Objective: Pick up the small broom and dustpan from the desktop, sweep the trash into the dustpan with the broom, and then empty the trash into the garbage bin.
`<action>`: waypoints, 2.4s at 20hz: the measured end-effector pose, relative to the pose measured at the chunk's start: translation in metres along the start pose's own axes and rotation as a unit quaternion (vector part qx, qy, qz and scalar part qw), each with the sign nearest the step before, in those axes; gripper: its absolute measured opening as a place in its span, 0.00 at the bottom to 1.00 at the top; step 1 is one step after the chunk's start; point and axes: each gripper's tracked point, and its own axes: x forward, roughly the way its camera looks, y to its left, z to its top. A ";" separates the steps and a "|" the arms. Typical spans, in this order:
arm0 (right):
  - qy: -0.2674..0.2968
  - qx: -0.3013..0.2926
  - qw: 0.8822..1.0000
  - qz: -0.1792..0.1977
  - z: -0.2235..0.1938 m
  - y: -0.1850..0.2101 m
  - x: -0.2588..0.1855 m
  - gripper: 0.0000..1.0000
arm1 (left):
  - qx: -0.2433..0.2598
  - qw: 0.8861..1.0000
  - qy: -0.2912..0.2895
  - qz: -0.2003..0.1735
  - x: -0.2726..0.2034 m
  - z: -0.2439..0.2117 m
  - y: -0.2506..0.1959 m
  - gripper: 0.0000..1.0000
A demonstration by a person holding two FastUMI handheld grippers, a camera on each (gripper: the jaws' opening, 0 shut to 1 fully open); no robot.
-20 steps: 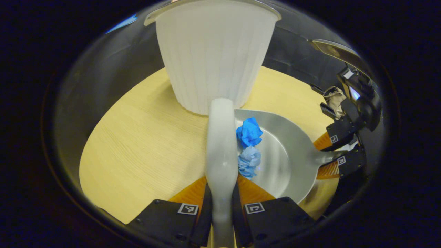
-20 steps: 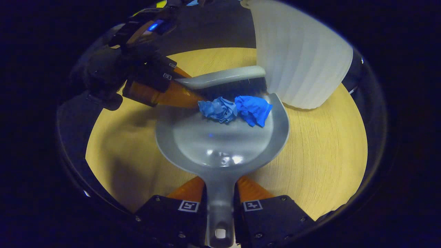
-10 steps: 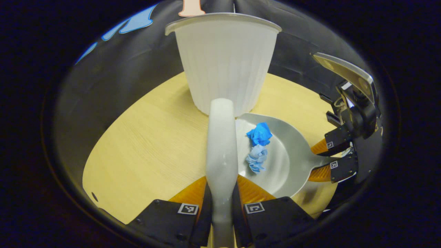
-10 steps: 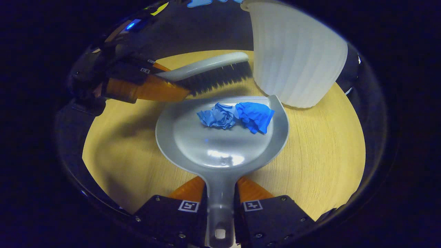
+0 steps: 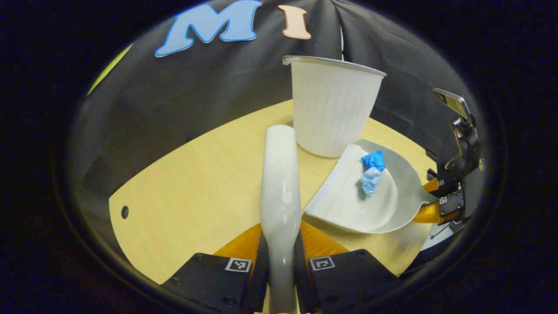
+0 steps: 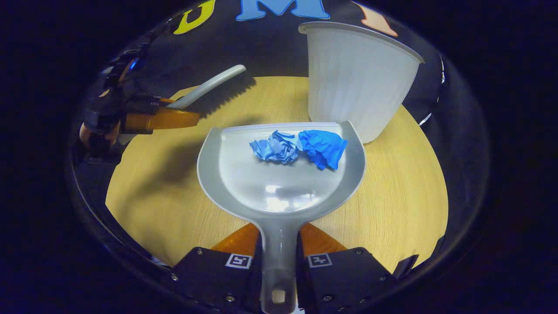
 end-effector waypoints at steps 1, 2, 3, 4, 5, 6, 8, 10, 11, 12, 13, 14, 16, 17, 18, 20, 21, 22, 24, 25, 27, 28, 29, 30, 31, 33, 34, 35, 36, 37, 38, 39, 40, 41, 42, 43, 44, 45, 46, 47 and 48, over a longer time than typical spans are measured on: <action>-0.008 -0.001 1.000 0.005 0.005 0.005 -0.012 0.32 | -0.012 1.000 -0.003 0.011 0.000 -0.010 0.010 0.32; -0.016 -0.004 1.000 0.010 0.009 0.006 -0.024 0.32 | -0.026 0.999 -0.004 0.019 0.000 -0.019 0.019 0.32; -0.023 -0.008 1.000 0.012 0.016 0.008 -0.038 0.32 | -0.040 0.999 -0.006 0.027 -0.005 -0.028 0.030 0.36; -0.029 -0.013 0.999 0.014 0.023 0.010 -0.044 0.32 | -0.054 0.998 -0.008 0.035 -0.011 -0.037 0.041 0.34; -0.035 -0.016 0.999 0.017 0.031 0.012 -0.047 0.32 | -0.066 0.997 -0.012 0.043 -0.020 -0.047 0.055 0.34; -0.041 -0.020 0.999 0.023 0.041 0.014 -0.050 0.32 | -0.077 0.996 -0.015 0.052 -0.026 -0.054 0.068 0.32; -0.055 -0.026 0.997 0.040 0.056 0.016 -0.061 0.32 | -0.099 0.993 -0.020 0.069 -0.032 -0.064 0.086 0.32; -0.065 -0.023 0.996 0.062 0.072 0.019 -0.072 0.32 | -0.116 0.989 -0.025 0.084 -0.051 -0.081 0.110 0.34; -0.071 -0.019 0.994 0.076 0.081 0.018 -0.076 0.32 | -0.122 0.988 -0.026 0.092 -0.061 -0.088 0.119 0.34; -0.078 -0.012 0.993 0.089 0.088 0.015 -0.082 0.31 | -0.127 0.987 -0.026 0.100 -0.071 -0.095 0.125 0.34; -0.087 -0.005 0.991 0.101 0.100 0.013 -0.089 0.32 | -0.133 0.985 -0.025 0.108 -0.075 -0.097 0.126 0.34; -0.098 -0.002 0.989 0.110 0.110 0.013 -0.091 0.32 | -0.140 0.983 -0.023 0.115 -0.080 -0.100 0.127 0.34; -0.119 0.004 0.986 0.114 0.130 0.011 -0.096 0.32 | -0.156 0.980 -0.025 0.119 -0.090 -0.104 0.122 0.34; -0.129 0.009 0.985 0.115 0.142 0.013 -0.097 0.32 | -0.162 0.979 -0.026 0.121 -0.096 -0.106 0.117 0.34; -0.140 0.015 0.983 0.117 0.147 0.013 -0.099 0.32 | -0.168 0.978 -0.027 0.120 -0.103 -0.109 0.114 0.34; -0.160 0.037 0.979 0.122 0.167 0.010 -0.105 0.32 | -0.173 0.977 -0.029 0.123 -0.111 -0.111 0.112 0.34; -0.170 0.054 0.976 0.126 0.179 0.007 -0.107 0.31 | -0.174 0.976 -0.031 0.126 -0.114 -0.111 0.110 0.34; -0.184 0.071 0.972 0.130 0.191 0.003 -0.109 0.32 | -0.176 0.975 -0.032 0.130 -0.119 -0.111 0.109 0.34; -0.208 0.108 0.963 0.136 0.207 -0.006 -0.114 0.32 | -0.183 0.974 -0.033 0.131 -0.127 -0.111 0.105 0.36; -0.215 0.132 0.958 0.140 0.216 -0.012 -0.114 0.32 | -0.184 0.974 -0.034 0.132 -0.129 -0.110 0.104 0.34; -0.228 0.185 0.943 0.158 0.232 -0.020 -0.116 0.31 | -0.182 0.973 -0.036 0.135 -0.134 -0.108 0.100 0.34; -0.234 0.214 0.932 0.174 0.241 -0.022 -0.118 0.31 | -0.181 0.973 -0.037 0.136 -0.136 -0.107 0.097 0.34; -0.240 0.241 0.921 0.192 0.245 -0.025 -0.121 0.31 | -0.181 0.974 -0.037 0.134 -0.137 -0.105 0.093 0.34; -0.242 0.266 0.909 0.210 0.245 -0.024 -0.126 0.32 | -0.183 0.973 -0.038 0.133 -0.137 -0.105 0.089 0.32; -0.244 0.294 0.896 0.228 0.246 -0.024 -0.130 0.32 | -0.185 0.973 -0.038 0.131 -0.137 -0.104 0.085 0.34; -0.245 0.345 0.868 0.260 0.254 -0.024 -0.136 0.31 | -0.186 0.973 -0.039 0.128 -0.137 -0.099 0.079 0.34; -0.245 0.369 0.854 0.273 0.256 -0.022 -0.138 0.31 | -0.186 0.974 -0.039 0.127 -0.137 -0.097 0.076 0.34; -0.246 0.388 0.841 0.284 0.259 -0.021 -0.139 0.31 | -0.185 0.974 -0.039 0.126 -0.137 -0.097 0.072 0.34; -0.246 0.407 0.828 0.297 0.260 -0.022 -0.141 0.31 | -0.185 0.974 -0.039 0.125 -0.136 -0.095 0.069 0.34; -0.246 0.423 0.814 0.313 0.264 -0.019 -0.143 0.31 | -0.186 0.974 -0.039 0.122 -0.136 -0.093 0.066 0.34; -0.248 0.442 0.795 0.334 0.266 -0.018 -0.147 0.31 | -0.185 0.974 -0.039 0.122 -0.135 -0.091 0.064 0.34; -0.250 0.462 0.772 0.357 0.271 -0.019 -0.151 0.31 | -0.184 0.974 -0.039 0.122 -0.135 -0.091 0.063 0.34; -0.252 0.480 0.749 0.381 0.275 -0.019 -0.157 0.31 | -0.184 0.975 -0.039 0.123 -0.134 -0.091 0.061 0.34; -0.254 0.495 0.728 0.401 0.273 -0.022 -0.161 0.31 | -0.182 0.975 -0.039 0.123 -0.135 -0.088 0.058 0.34; -0.255 0.506 0.711 0.416 0.275 -0.023 -0.164 0.31 | -0.181 0.975 -0.040 0.123 -0.136 -0.087 0.057 0.34; -0.256 0.514 0.697 0.429 0.276 -0.023 -0.166 0.31 | -0.180 0.975 -0.040 0.122 -0.137 -0.086 0.054 0.34; -0.258 0.524 0.682 0.440 0.279 -0.023 -0.169 0.31 | -0.179 0.976 -0.041 0.121 -0.137 -0.085 0.053 0.34; -0.259 0.531 0.670 0.450 0.281 -0.020 -0.170 0.31 | -0.177 0.976 -0.040 0.121 -0.138 -0.086 0.052 0.34; -0.257 0.535 0.662 0.458 0.281 -0.017 -0.170 0.31 | -0.176 0.976 -0.040 0.121 -0.137 -0.085 0.051 0.34; -0.255 0.536 0.658 0.462 0.282 -0.012 -0.168 0.31 | -0.177 0.976 -0.040 0.121 -0.138 -0.087 0.049 0.34; -0.255 0.536 0.659 0.463 0.282 -0.013 -0.165 0.31 | -0.178 0.976 -0.040 0.121 -0.138 -0.086 0.047 0.34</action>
